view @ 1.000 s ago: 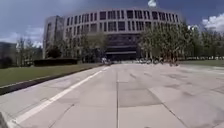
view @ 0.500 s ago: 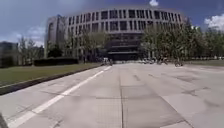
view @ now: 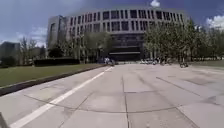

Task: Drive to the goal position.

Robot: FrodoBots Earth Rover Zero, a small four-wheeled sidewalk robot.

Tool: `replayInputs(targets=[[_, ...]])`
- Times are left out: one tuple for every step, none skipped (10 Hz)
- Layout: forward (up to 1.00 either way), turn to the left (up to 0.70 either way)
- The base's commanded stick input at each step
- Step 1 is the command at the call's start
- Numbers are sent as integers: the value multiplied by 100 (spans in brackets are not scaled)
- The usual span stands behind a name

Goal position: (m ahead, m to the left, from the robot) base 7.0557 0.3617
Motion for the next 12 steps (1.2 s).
replayInputs(targets=[[85,-10],[85,-33],[85,-33],[85,-33],[85,-21],[85,1],[85,1],[85,1],[85,1],[85,1],[85,1],[85,1]])
